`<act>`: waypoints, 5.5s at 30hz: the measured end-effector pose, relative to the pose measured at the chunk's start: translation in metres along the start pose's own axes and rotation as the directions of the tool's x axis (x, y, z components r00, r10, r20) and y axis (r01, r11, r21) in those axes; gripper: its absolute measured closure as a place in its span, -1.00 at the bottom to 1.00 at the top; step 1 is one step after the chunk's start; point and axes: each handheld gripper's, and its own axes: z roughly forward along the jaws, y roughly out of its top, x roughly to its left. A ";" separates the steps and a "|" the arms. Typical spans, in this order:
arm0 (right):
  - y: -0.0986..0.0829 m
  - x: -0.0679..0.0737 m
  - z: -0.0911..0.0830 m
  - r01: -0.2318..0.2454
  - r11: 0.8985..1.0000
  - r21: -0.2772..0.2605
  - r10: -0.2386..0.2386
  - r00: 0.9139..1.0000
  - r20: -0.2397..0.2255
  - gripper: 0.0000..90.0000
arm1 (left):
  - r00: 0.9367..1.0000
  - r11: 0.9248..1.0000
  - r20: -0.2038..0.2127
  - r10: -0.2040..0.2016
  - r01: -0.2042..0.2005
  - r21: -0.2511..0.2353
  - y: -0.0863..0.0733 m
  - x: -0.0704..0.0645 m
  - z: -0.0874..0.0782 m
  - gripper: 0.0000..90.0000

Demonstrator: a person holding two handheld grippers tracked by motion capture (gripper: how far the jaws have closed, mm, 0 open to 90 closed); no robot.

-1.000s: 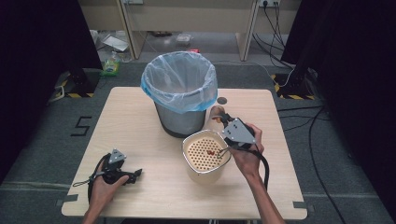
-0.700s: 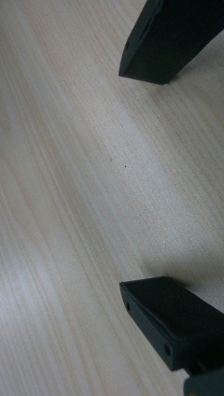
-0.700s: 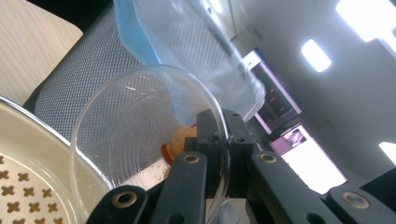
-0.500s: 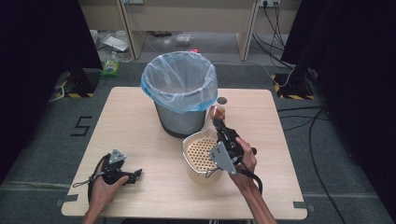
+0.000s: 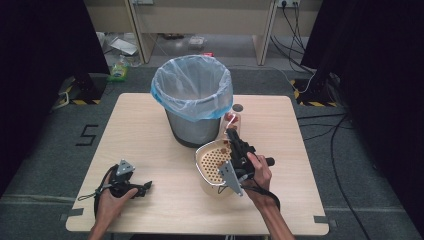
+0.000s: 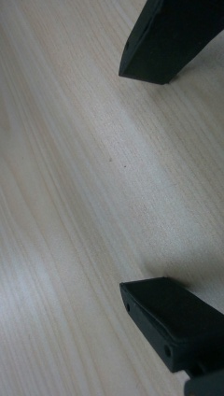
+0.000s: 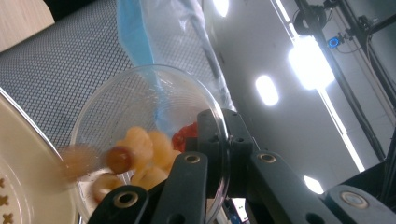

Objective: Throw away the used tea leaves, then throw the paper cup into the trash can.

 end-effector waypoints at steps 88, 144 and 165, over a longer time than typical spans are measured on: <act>-0.077 -0.057 0.046 -0.591 0.770 0.242 0.620 0.782 -0.063 0.95 | 1.000 1.000 -0.003 -0.003 0.003 0.000 0.001 0.000 0.001 -1.00; 0.044 -0.101 0.195 -0.584 0.771 0.254 0.636 0.725 -0.264 0.68 | 1.000 1.000 -0.003 -0.004 0.004 -0.001 0.001 0.000 0.001 -1.00; -0.025 -0.133 0.144 -0.690 0.593 0.414 0.800 0.565 -0.203 0.00 | 1.000 1.000 -0.006 -0.004 0.004 -0.003 0.001 -0.001 0.001 -1.00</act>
